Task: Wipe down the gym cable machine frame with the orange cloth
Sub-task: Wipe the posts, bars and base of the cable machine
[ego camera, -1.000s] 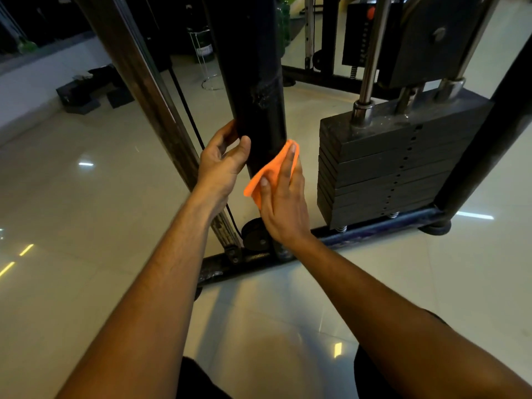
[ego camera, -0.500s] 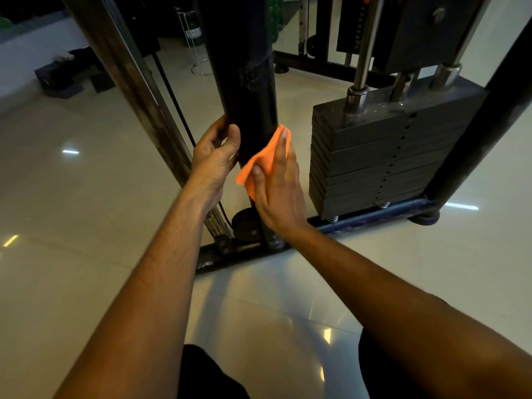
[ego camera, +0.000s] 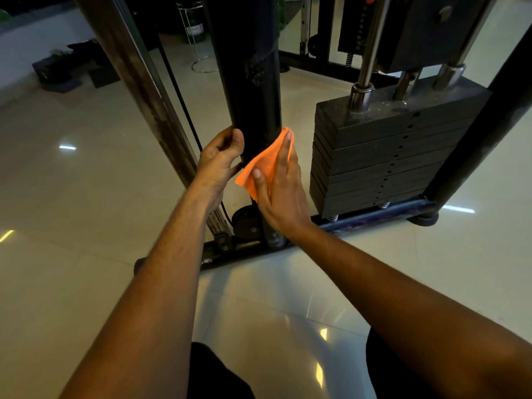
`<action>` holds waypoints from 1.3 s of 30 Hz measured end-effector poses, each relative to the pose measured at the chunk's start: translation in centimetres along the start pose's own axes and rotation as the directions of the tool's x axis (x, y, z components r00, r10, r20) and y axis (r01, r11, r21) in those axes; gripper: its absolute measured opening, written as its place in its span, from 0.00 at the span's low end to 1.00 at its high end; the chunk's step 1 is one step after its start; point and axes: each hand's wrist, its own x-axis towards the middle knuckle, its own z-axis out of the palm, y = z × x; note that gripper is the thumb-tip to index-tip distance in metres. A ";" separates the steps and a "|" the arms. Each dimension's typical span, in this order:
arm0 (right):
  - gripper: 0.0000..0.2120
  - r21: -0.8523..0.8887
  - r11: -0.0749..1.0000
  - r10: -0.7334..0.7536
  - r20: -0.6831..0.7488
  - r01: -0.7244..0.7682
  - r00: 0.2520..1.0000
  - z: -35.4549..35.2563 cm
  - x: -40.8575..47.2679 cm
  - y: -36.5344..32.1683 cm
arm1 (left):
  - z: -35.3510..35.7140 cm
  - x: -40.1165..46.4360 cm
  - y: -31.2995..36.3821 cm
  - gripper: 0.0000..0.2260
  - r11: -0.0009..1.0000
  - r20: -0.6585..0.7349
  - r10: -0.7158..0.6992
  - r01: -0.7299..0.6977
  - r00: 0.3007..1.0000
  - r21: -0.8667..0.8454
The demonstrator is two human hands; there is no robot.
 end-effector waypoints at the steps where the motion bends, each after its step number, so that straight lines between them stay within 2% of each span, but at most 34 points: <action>1: 0.45 -0.013 1.000 -0.002 0.029 0.002 1.000 0.3 -0.4 0.6 | 0.0 0.0 -0.1 0.19 1.000 0.000 0.006 -0.006 1.000 0.014; 4: 0.49 -0.072 0.996 0.067 0.178 -0.055 0.982 2.2 -2.8 3.4 | 0.1 -0.2 -0.5 0.19 1.000 -0.016 0.015 -0.015 1.000 0.018; 6: 0.51 -0.064 0.990 0.134 0.222 -0.123 0.966 3.0 -4.0 4.2 | 0.1 -0.3 -0.5 0.19 1.000 -0.028 0.013 -0.012 1.000 0.009; 10: 0.47 0.061 0.985 0.154 0.124 -0.162 0.980 2.5 -3.1 2.0 | 0.0 -0.5 -0.5 0.19 0.999 0.037 -0.034 0.034 0.999 0.000; 13: 0.45 0.045 0.991 0.123 0.057 -0.126 0.991 1.6 -1.9 1.3 | -0.3 -0.9 -1.3 0.19 0.996 0.083 -0.084 0.085 0.993 -0.015; 15: 0.46 -0.022 0.997 0.072 0.146 -0.070 0.987 1.4 -2.5 2.5 | -0.8 -0.9 -1.8 0.19 0.992 0.096 -0.124 0.127 0.988 -0.022; 18: 0.48 -0.094 0.995 0.059 0.378 -0.025 0.924 1.0 -4.0 5.3 | -1.4 -0.8 -2.3 0.18 0.986 0.097 -0.162 0.166 0.982 -0.034; 20: 0.47 -0.078 0.997 0.033 0.422 0.000 0.906 0.4 -3.8 6.4 | -1.4 -0.7 -3.2 0.17 0.986 0.109 -0.159 0.164 0.981 -0.039; 24: 0.46 0.066 0.995 -0.094 0.233 0.081 0.968 0.8 -1.7 6.5 | -1.8 -0.6 -6.5 0.20 0.992 0.100 -0.122 0.120 0.987 0.033; 26: 0.47 0.081 0.991 -0.117 0.171 0.104 0.978 2.4 -2.1 7.2 | -1.7 -0.5 -8.9 0.20 0.994 0.101 -0.098 0.092 0.990 0.056; 30: 0.44 -0.026 0.988 -0.141 0.244 0.152 0.959 6.0 -6.3 11.7 | -0.8 -1.1 -13.4 0.19 0.996 0.053 -0.060 0.056 0.997 0.073; 33: 0.42 0.011 0.986 -0.166 0.244 0.168 0.956 7.1 -7.7 13.7 | -0.8 -1.4 -15.3 0.23 0.994 0.056 -0.021 0.015 0.998 0.111; 37: 0.44 0.214 0.977 -0.033 0.032 0.026 0.999 8.6 -6.4 11.3 | -1.4 -1.0 -15.9 0.23 0.984 0.084 0.021 -0.036 0.996 0.176; 39: 0.44 0.191 0.980 -0.052 0.011 0.049 0.999 9.4 -6.9 12.0 | -1.4 -1.0 -16.3 0.21 0.982 0.089 0.031 -0.047 0.996 0.185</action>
